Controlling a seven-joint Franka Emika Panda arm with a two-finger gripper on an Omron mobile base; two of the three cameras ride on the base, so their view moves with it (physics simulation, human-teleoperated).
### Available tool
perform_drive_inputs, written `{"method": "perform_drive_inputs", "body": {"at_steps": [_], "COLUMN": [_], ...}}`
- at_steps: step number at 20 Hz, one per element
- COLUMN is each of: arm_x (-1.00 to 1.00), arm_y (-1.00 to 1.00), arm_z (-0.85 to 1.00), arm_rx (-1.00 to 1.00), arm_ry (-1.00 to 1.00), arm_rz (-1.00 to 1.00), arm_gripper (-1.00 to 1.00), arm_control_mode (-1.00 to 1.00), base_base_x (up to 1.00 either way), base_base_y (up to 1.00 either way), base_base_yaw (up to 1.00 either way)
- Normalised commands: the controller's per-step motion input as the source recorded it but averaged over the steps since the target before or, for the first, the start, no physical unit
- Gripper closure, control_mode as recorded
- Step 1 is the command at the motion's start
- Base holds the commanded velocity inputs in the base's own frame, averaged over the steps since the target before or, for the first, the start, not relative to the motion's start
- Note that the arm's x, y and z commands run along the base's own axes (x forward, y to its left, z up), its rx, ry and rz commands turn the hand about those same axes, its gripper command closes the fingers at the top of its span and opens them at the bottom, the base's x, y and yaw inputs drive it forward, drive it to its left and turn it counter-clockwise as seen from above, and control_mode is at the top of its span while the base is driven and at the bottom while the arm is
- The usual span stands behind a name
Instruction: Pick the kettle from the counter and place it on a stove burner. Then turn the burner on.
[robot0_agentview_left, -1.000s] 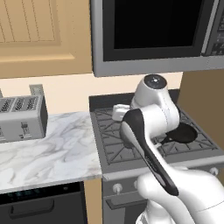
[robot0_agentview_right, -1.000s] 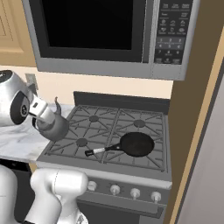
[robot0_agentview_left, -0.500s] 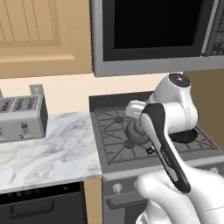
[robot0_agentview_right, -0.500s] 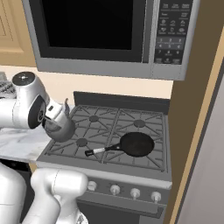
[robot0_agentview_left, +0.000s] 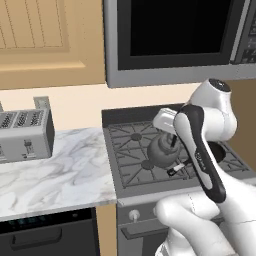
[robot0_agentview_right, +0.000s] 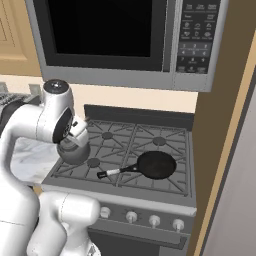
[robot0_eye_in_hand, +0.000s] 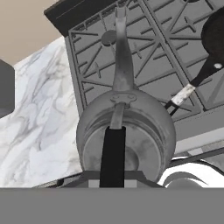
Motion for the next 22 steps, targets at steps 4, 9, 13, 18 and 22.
{"method": "perform_drive_inputs", "body": {"at_steps": [4, 9, 13, 18, 22], "arm_x": [0.20, 0.33, 0.36, 0.24, 0.10], "arm_y": [-0.09, -0.03, 0.00, 0.00, 0.00], "arm_z": [0.00, 0.00, -0.01, -0.17, -0.36], "arm_rx": [0.04, 0.00, 0.00, 0.00, 0.00], "arm_ry": [0.06, 0.08, 0.03, 0.01, 0.00], "arm_rz": [-0.04, -0.03, -0.03, -0.01, 0.00], "arm_gripper": [1.00, 1.00, 1.00, 1.00, 1.00], "arm_control_mode": [-1.00, -1.00, -1.00, -1.00, -1.00], "base_base_x": [0.00, 0.00, 0.00, 0.00, 0.00], "base_base_y": [0.00, 0.00, 0.00, 0.00, 0.00], "base_base_yaw": [0.00, 0.00, 0.00, 0.00, 0.00]}}
